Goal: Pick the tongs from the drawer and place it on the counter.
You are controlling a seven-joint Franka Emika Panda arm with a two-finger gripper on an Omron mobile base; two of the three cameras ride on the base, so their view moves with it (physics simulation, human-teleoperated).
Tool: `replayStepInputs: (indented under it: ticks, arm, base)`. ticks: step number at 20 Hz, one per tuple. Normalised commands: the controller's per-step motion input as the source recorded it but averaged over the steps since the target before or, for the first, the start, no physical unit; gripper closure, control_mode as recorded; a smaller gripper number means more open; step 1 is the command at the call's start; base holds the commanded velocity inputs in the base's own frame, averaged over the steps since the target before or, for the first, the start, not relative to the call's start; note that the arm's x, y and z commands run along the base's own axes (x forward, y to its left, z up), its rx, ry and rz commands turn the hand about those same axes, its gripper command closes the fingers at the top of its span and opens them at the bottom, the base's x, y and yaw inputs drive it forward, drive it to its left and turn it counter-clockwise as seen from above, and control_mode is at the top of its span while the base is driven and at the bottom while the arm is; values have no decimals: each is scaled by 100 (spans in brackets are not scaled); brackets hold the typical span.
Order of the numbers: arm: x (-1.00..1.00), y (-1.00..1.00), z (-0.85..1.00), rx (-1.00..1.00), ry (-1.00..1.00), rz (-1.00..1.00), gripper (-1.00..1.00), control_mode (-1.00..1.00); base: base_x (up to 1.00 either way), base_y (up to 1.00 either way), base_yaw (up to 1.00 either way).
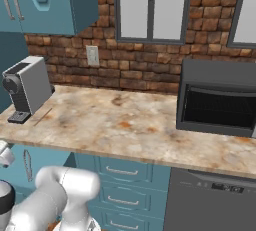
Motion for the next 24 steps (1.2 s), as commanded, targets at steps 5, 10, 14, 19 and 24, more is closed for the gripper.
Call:
replayStepInputs:
  ticks: [5, 10, 14, 19, 24]
  arm:
    - [9, 32, -71, -8, 29, -4, -100, -100]
    - [-29, 1, -76, -9, 23, -1, -100, -100]
    - [-99, -11, -33, 0, 6, 0, -100, -100]
    - [-100, -51, 0, 5, 1, -3, -100, -100]
    - [-59, -34, 66, 1, -10, 0, -100, -100]
  base:
    - [0, 0, 0]
    - [0, 0, 0]
    - [0, 0, 0]
    - [0, 0, 0]
    - [0, 0, 0]
